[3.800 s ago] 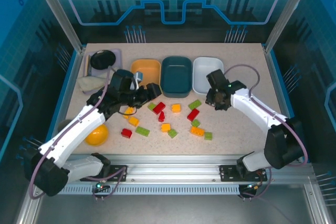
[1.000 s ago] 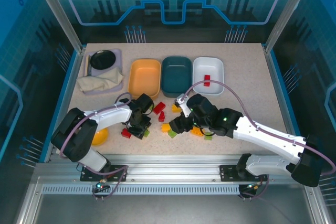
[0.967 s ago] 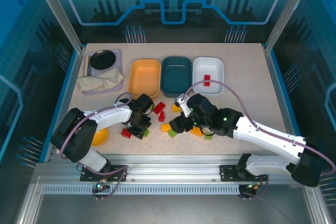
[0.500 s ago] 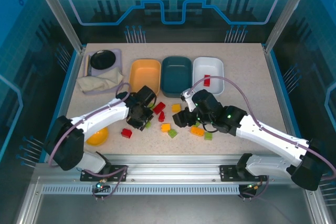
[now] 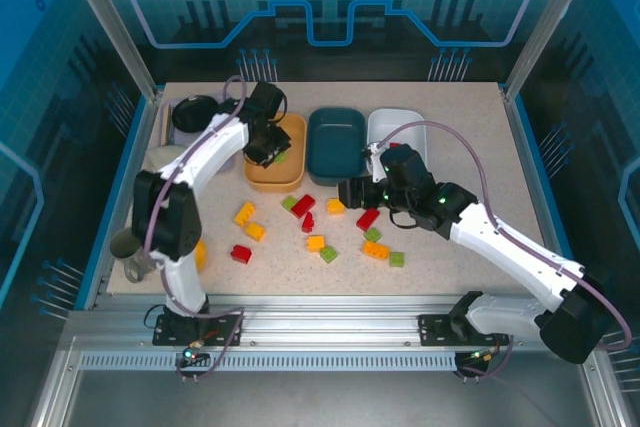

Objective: Sort the legos into containers by color

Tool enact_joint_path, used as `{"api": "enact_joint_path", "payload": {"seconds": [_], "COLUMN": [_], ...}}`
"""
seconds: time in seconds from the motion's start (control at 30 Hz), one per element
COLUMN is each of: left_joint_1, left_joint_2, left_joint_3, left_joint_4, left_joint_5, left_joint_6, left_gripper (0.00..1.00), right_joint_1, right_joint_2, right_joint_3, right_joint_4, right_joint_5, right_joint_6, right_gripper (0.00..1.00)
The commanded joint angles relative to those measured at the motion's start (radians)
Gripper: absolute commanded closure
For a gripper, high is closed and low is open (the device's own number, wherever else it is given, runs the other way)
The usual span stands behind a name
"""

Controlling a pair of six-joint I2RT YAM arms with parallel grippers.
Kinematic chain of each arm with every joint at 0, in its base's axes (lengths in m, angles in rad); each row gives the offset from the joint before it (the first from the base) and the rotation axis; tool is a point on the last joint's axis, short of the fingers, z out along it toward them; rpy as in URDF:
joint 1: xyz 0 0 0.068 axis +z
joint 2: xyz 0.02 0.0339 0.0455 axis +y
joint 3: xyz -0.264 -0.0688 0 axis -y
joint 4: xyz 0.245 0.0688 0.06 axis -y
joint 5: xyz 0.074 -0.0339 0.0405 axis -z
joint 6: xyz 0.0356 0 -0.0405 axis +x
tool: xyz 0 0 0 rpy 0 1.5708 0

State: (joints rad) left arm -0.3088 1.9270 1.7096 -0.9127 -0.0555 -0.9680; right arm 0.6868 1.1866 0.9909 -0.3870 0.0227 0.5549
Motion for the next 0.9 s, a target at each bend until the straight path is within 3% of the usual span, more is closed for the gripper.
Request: {"api": "enact_joint_path", "payload": {"seconds": [0.0, 0.23, 0.47, 0.6, 0.7, 0.87], "left_joint_1": [0.023, 0.044, 0.045, 0.045, 0.039, 0.000], "left_joint_2": [0.142, 0.323, 0.344, 0.260, 0.160, -0.104], "left_joint_3": [0.146, 0.243, 0.272, 0.283, 0.268, 0.056], "left_joint_4": [-0.063, -0.083, -0.093, -0.095, -0.089, 0.000], "left_joint_5": [0.030, 0.033, 0.062, 0.060, 0.072, 0.123], "left_joint_6": [0.158, 0.193, 0.213, 0.200, 0.190, 0.188], "left_gripper": [0.60, 0.55, 0.40, 0.34, 0.30, 0.26], "right_joint_1": [-0.033, -0.063, -0.066, -0.035, -0.019, 0.002], "right_joint_2": [0.025, 0.082, 0.115, 0.124, 0.151, 0.245], "right_joint_3": [0.039, 0.067, 0.048, 0.035, 0.009, 0.024], "right_joint_4": [0.019, -0.108, -0.277, -0.422, -0.504, -0.563], "right_joint_5": [-0.022, 0.071, 0.047, 0.058, 0.072, 0.057], "right_joint_6": [0.083, 0.162, 0.128, -0.039, -0.149, -0.289], "right_gripper": [0.30, 0.30, 0.31, 0.30, 0.22, 0.14]}}
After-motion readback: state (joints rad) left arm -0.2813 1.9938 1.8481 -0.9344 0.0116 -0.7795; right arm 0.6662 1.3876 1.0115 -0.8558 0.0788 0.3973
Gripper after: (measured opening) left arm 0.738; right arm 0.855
